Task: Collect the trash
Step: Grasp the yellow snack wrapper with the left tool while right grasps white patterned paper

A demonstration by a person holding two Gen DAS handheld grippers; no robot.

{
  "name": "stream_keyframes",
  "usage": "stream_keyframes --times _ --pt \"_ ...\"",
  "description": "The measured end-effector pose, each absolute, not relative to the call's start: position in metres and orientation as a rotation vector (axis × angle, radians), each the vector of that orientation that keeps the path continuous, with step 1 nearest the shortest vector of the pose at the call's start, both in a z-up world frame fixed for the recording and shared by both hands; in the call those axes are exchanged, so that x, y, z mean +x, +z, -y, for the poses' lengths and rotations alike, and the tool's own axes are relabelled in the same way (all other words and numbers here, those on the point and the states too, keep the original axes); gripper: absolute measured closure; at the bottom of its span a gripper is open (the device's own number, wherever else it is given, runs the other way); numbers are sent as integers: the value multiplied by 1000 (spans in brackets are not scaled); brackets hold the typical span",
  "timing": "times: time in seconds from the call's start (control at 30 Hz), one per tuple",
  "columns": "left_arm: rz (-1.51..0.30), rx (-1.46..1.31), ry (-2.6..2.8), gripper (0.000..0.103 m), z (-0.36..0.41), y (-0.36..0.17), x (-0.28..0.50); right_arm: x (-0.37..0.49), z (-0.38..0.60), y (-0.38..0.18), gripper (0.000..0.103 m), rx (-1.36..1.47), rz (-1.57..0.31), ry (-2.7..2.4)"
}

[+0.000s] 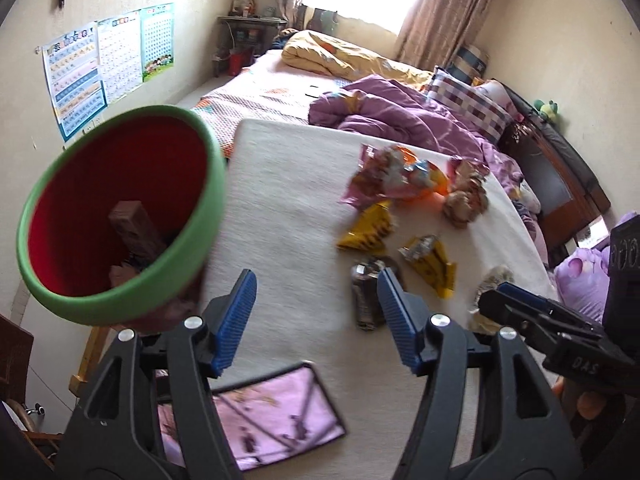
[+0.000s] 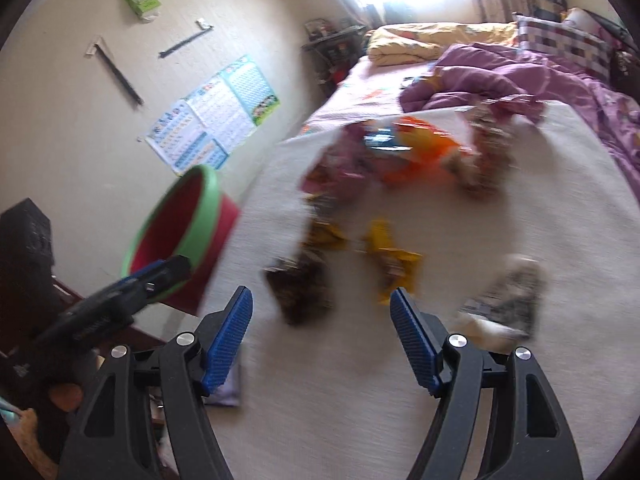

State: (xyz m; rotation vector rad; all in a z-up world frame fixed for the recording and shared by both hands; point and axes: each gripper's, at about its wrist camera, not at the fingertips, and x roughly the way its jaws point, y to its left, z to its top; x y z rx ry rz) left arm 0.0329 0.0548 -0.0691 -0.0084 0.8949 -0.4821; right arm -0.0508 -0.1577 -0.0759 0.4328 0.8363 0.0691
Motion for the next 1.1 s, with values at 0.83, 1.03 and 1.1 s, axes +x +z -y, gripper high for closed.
stream_keyframes --times 0.83,1.03,1.1 --pt "-978 -17 -389 43 26 -94 11 -48 244 -119 58 421 -934 128" --pt "-955 39 -459 43 63 -92 21 -47 263 -115 57 455 -909 105" --pt "-961 55 -489 44 78 -96 23 -47 267 -115 57 462 -906 98"
